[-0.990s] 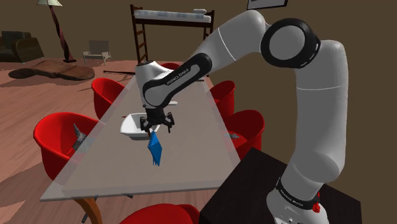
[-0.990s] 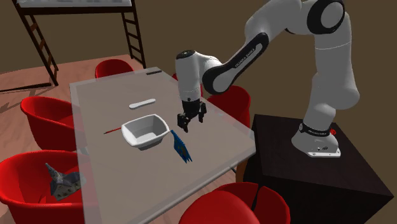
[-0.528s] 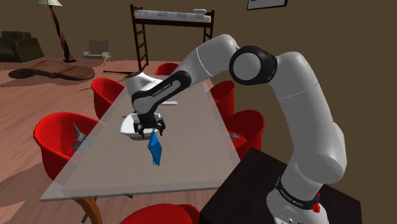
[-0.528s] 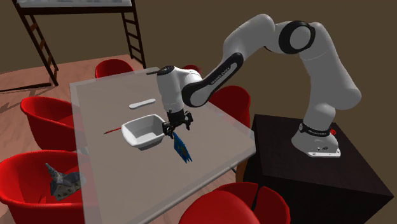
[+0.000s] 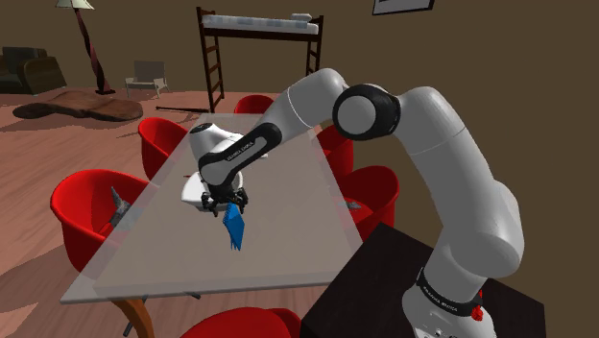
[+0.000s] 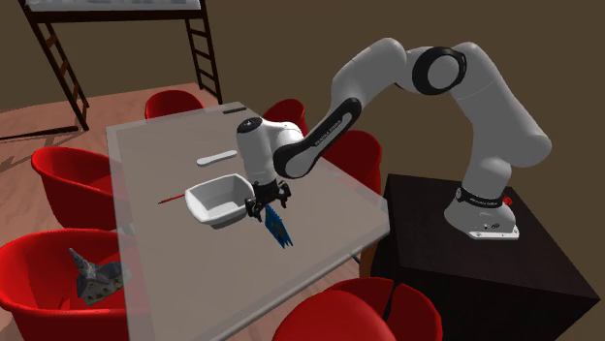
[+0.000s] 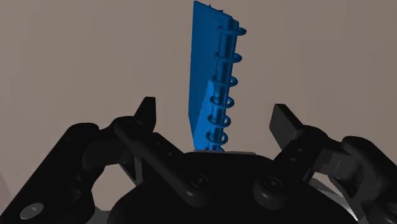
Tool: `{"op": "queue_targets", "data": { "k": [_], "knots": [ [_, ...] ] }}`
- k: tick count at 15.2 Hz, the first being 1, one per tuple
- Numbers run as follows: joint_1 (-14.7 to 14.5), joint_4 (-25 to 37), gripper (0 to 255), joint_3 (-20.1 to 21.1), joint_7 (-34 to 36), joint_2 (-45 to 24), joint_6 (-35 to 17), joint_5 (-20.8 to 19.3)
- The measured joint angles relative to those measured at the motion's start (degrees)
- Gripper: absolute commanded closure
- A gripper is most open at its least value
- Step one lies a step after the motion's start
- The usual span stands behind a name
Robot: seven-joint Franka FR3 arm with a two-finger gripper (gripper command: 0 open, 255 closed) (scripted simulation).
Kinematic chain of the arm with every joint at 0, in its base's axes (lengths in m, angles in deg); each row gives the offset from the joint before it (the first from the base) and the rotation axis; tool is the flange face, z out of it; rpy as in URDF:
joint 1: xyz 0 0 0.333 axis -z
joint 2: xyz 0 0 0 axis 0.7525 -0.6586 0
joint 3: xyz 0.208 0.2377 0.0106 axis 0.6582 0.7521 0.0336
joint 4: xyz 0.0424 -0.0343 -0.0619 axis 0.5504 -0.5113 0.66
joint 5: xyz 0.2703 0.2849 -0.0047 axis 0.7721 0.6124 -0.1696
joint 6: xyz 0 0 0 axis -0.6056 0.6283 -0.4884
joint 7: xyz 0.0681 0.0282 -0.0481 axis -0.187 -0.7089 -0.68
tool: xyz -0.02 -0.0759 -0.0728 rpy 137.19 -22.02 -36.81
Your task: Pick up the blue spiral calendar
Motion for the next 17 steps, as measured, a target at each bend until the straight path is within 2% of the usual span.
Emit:
{"op": "queue_targets", "data": {
  "k": [1, 2, 12, 17],
  "knots": [
    [-0.06, 0.16, 0, -0.05, 0.03, -0.37, -0.18, -0.07],
    [-0.09, 0.20, 255, -0.08, 0.07, -0.52, -0.29, -0.10],
    [-0.13, 0.23, 255, -0.08, 0.14, -0.57, -0.33, -0.12],
    [0.12, 0.12, 255, 0.28, -0.27, 1.24, 1.35, 0.34]
  ]
}}
